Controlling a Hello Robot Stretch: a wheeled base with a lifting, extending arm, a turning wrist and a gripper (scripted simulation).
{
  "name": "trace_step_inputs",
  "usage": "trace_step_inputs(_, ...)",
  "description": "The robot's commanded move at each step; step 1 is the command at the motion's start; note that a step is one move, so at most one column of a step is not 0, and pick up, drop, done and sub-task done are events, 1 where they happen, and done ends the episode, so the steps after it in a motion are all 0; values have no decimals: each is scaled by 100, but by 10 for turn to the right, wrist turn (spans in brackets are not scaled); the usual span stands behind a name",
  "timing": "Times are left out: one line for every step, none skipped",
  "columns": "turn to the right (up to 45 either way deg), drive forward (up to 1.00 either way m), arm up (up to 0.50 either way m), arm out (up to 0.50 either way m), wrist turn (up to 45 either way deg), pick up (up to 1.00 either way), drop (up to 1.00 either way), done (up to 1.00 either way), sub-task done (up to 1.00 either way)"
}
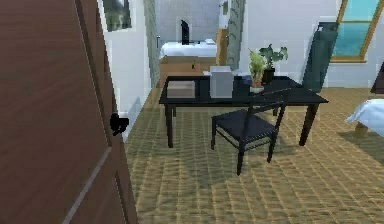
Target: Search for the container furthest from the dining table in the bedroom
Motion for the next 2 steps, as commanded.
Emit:
trace_step_inputs(0, 100, 0, 0, 0, 0, 0, 0, 0)
trace_step_inputs(-120, 0, 0, 0, 0, 0, 0, 0, 0)
